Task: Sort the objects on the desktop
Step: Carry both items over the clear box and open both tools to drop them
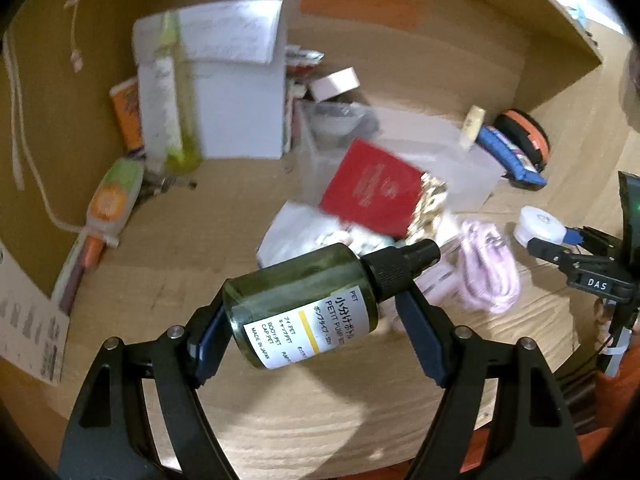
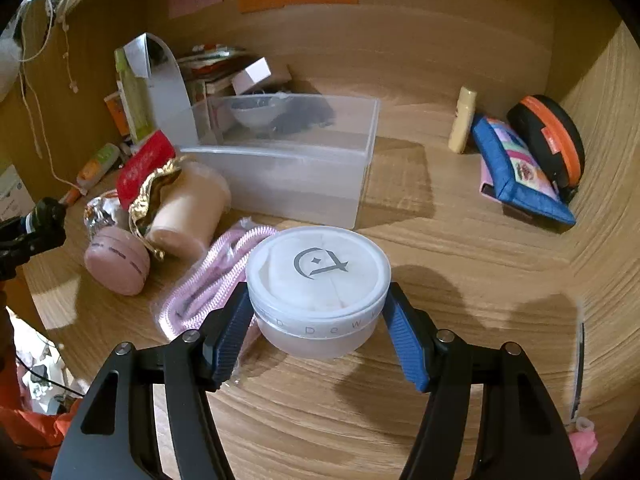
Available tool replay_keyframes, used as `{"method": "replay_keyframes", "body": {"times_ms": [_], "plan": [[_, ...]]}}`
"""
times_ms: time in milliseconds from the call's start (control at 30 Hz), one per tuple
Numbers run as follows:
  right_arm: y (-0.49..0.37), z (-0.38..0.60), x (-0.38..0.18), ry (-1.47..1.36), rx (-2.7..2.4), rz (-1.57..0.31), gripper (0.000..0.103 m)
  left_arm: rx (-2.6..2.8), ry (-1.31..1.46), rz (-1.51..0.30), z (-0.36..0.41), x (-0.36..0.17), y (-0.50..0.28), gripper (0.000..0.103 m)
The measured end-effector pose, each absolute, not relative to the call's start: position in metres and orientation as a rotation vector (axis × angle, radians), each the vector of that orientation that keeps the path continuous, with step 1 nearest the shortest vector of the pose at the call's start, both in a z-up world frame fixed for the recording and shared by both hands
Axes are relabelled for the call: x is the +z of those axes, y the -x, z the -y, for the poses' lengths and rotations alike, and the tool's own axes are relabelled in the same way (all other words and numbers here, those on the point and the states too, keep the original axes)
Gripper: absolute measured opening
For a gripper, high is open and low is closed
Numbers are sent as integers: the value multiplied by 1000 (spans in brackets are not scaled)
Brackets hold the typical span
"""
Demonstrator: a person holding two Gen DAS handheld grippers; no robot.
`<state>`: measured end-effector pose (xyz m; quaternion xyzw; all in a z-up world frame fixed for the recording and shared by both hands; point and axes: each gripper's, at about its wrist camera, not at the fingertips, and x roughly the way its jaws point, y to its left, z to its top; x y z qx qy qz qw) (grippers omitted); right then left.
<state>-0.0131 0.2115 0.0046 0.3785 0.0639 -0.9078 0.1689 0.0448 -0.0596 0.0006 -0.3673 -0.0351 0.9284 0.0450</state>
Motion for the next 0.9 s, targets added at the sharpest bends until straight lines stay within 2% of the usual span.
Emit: {"method": "replay_keyframes", "body": {"times_ms": [567,900], "plan": [[42,-206,58,-867,-2609,-133,62,2757,916,-36,10,58,-6,78],[85,-198,78,-817,-2607,-87,62,2750,938,-47,5,70,43,78]]}}
